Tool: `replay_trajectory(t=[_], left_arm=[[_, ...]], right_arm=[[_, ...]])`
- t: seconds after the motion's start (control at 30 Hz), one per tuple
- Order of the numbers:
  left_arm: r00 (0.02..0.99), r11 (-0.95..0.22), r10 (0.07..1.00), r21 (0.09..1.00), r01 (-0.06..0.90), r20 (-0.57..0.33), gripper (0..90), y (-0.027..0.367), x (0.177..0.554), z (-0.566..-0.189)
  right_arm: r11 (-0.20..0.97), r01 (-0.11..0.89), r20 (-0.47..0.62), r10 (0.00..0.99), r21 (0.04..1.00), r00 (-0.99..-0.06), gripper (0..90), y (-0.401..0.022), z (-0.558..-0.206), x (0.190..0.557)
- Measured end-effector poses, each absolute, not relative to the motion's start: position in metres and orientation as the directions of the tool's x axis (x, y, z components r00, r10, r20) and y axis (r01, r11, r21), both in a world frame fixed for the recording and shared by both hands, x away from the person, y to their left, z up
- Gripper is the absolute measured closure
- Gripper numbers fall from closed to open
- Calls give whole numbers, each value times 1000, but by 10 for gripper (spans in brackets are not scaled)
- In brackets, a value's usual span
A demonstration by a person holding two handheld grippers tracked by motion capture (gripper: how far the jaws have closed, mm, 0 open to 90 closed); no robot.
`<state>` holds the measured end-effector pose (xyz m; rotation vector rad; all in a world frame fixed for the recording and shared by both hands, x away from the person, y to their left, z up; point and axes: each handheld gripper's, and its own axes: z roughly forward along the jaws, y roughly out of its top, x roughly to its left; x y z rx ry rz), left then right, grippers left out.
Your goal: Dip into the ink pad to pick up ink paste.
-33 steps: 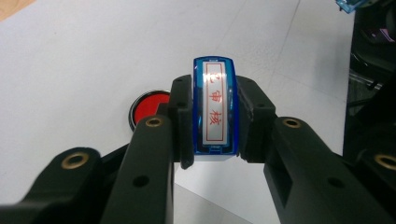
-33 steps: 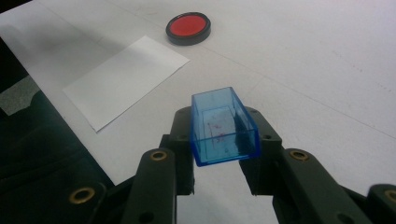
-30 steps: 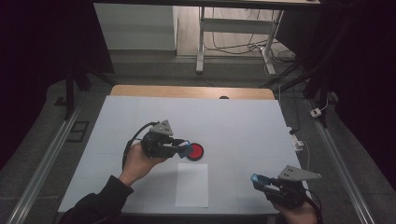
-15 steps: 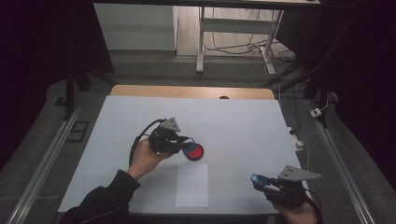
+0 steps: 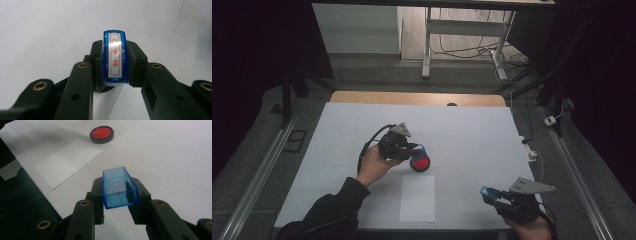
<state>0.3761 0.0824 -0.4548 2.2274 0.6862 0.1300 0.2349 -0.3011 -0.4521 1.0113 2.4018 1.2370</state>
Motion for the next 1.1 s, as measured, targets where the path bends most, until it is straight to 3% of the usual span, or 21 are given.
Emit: replay_trajectory(t=[1.1], left_arm=[[831,-604,550,648,464,-83,700,65,389,-485]], right_arm=[[406,457,76,676,792,-733,682,-300,-452,234]])
